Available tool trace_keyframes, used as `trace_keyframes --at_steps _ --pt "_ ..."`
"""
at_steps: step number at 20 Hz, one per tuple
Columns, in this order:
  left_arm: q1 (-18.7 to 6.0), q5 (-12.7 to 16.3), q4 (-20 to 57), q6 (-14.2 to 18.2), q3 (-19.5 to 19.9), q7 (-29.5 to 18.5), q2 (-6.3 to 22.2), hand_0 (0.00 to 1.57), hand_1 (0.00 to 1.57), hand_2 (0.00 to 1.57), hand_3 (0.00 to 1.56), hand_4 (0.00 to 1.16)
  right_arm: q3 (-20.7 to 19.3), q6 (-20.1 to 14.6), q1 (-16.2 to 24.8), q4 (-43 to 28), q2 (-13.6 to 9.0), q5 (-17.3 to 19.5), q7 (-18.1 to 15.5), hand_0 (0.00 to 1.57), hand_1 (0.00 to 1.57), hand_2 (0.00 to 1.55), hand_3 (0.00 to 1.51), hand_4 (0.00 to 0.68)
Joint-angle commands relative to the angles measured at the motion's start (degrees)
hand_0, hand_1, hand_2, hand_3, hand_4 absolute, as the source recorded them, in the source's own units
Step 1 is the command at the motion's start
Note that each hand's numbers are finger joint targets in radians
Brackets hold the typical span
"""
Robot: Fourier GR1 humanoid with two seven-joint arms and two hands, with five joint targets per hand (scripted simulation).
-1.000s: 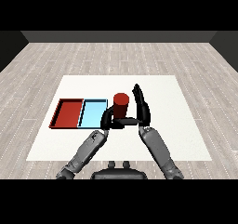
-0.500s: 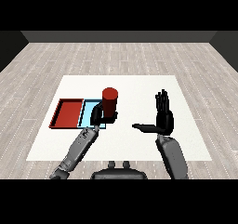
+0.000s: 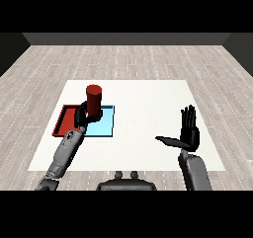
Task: Pick the red can and put it in the red box
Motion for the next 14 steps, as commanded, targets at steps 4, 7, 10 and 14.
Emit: trace_keyframes --at_steps 4,7,10,14 --pt "-0.85 -3.84 11.63 0.07 6.22 2.07 8.94 1.57 1.57 1.57 1.49 1.14 -3.21 1.74 1.4 2.53 -0.27 -1.96 -1.72 0.0 0.0 0.0 0.0 0.0" --pt "-2.64 -3.69 19.44 -3.64 9.9 2.34 15.55 1.57 1.57 1.55 1.48 1.08 -1.53 0.25 0.38 3.15 0.06 0.67 -0.12 0.0 0.0 0.0 0.0 0.0" --pt "-6.58 -5.63 31.65 -2.55 11.3 -2.6 13.35 1.57 1.57 1.56 1.49 1.08 -0.67 2.84 3.37 3.41 1.55 -1.07 -3.49 0.0 0.0 0.0 0.0 0.0" --pt "-14.15 -8.21 45.93 -3.31 11.7 -3.37 12.96 1.57 1.57 1.52 1.44 1.04 0.72 2.7 2.7 5.29 1.81 2.25 -5.84 0.0 0.0 0.0 0.0 0.0"
